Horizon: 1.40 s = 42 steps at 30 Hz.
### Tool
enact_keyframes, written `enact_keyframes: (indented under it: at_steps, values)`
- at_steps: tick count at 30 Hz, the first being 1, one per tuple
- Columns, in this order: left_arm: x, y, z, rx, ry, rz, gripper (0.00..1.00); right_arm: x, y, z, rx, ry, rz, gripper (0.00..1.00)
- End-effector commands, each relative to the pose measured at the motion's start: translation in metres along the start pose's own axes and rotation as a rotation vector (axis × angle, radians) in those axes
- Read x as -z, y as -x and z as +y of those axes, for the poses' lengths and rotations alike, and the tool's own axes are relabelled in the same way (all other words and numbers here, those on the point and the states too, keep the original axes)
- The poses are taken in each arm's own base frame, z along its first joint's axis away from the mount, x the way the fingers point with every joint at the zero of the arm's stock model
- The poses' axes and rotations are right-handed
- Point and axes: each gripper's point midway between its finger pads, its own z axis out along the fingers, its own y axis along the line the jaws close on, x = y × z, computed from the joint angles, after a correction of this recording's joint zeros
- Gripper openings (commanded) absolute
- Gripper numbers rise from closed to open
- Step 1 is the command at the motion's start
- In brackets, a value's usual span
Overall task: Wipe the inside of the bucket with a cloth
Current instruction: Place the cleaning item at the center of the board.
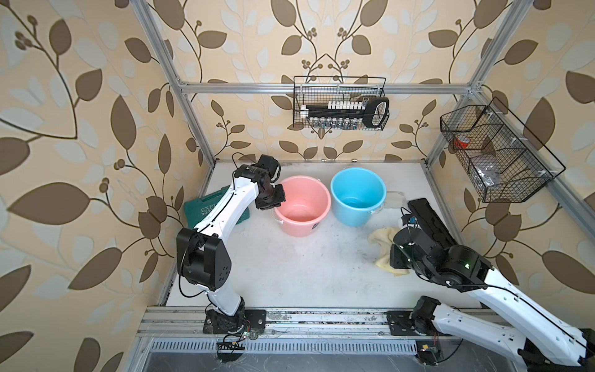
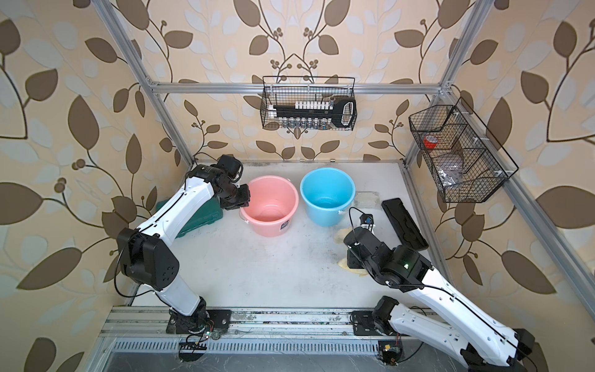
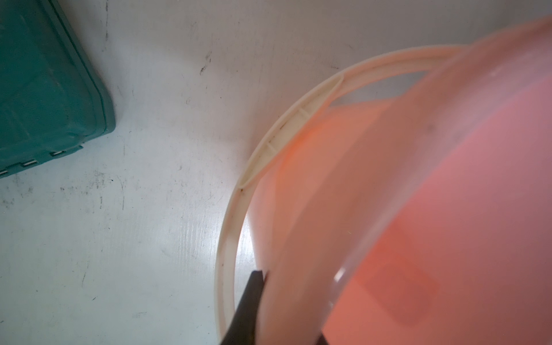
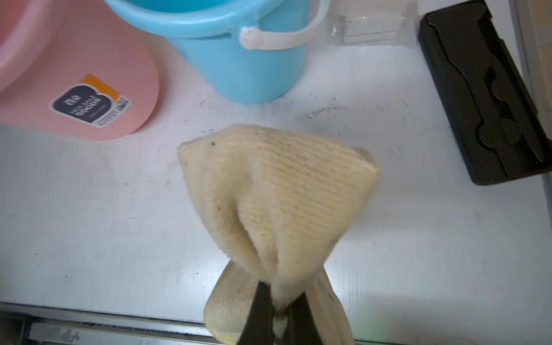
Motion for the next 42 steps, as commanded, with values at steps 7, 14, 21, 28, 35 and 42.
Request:
enact_keyframes:
  at_steps: [7, 14, 21, 28, 35, 42]
  values:
    - [0.001, 0.010, -0.007, 0.059, -0.051, -0.003, 0.12, -0.053, 0.007, -0.011, -0.160, 0.047, 0.135, 0.00]
    - [-0.013, 0.012, -0.003, 0.082, -0.046, 0.014, 0.14, -0.097, 0.005, -0.011, -0.189, 0.042, 0.237, 0.00]
    - [-0.030, 0.014, -0.006, 0.085, -0.056, 0.046, 0.16, -0.127, 0.004, -0.019, -0.191, -0.002, 0.266, 0.06]
    - [-0.034, 0.008, 0.002, 0.074, -0.030, 0.045, 0.39, -0.145, -0.005, -0.025, -0.205, -0.008, 0.307, 0.20]
    - [-0.027, 0.005, 0.000, 0.034, -0.048, 0.045, 0.99, -0.135, -0.001, -0.037, -0.192, -0.060, 0.270, 0.47]
    - [-0.014, 0.008, -0.002, 0.022, -0.062, 0.008, 0.99, -0.118, 0.003, -0.051, -0.191, -0.114, 0.221, 0.99]
